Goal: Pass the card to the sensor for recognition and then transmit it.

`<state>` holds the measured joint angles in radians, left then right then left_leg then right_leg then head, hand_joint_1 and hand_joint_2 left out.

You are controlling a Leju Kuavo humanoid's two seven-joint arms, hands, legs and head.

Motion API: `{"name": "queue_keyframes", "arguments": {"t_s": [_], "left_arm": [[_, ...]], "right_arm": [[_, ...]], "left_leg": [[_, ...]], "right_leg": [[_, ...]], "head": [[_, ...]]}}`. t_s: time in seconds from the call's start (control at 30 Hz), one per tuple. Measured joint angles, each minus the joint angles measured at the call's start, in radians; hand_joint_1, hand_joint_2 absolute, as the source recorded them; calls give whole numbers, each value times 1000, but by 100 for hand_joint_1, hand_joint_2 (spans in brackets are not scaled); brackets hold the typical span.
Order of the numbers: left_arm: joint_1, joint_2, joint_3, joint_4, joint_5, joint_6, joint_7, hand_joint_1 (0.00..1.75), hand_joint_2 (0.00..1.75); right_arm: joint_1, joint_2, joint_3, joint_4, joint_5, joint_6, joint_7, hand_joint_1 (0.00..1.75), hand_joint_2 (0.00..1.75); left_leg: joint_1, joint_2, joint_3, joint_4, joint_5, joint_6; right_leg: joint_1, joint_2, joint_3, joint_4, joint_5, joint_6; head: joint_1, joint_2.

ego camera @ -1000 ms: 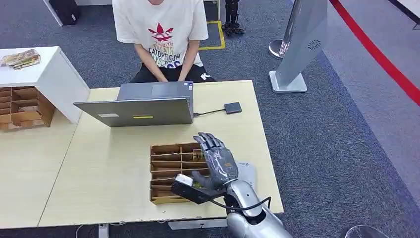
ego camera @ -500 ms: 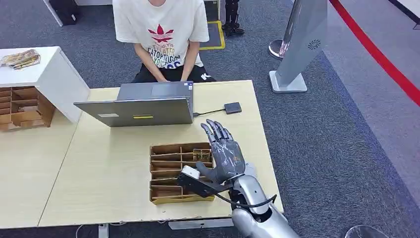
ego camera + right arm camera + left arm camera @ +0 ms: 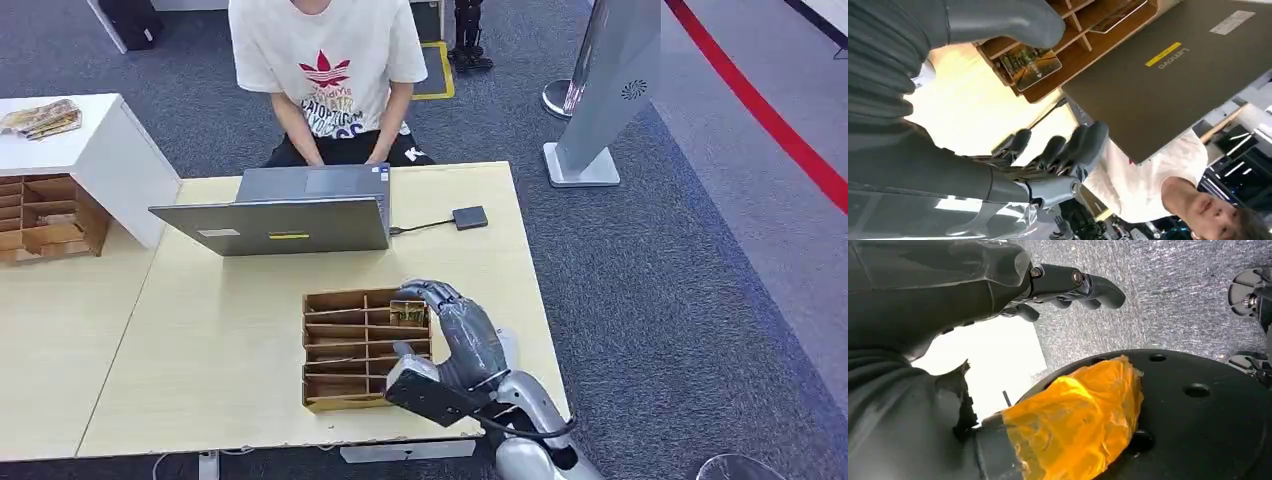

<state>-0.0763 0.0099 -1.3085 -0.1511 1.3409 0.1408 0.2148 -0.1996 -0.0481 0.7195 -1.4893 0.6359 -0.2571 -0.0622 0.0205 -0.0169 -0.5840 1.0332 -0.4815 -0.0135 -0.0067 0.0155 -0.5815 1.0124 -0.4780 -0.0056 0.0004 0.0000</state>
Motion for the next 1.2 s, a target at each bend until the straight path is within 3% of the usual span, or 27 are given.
{"name": "queue_keyframes", "arguments": {"t_s": [0.2,0.37,0.8,1.2], "left_arm": [[0,0,0,0,6,0,-4,0,0],[0,0,0,0,8,0,-8,0,0],[-1,0,-11,0,8,3,0,0,0],[-1,0,-19,0,8,4,3,0,0]], "right_arm": [[37,-33,1,-44,-8,14,-9,94,175],[51,-53,10,-61,-8,21,-11,68,175],[44,-65,107,34,172,-54,52,79,175],[26,-59,149,123,195,-71,62,79,175]], "left_leg": [[0,0,0,0,0,0],[0,0,0,0,0,0],[0,0,0,0,0,0],[0,0,0,0,0,0]], "right_leg": [[0,0,0,0,0,0],[0,0,0,0,0,0],[0,0,0,0,0,0],[0,0,0,0,0,0]], "head": [[0,0],[0,0],[0,0],[0,0]]}}
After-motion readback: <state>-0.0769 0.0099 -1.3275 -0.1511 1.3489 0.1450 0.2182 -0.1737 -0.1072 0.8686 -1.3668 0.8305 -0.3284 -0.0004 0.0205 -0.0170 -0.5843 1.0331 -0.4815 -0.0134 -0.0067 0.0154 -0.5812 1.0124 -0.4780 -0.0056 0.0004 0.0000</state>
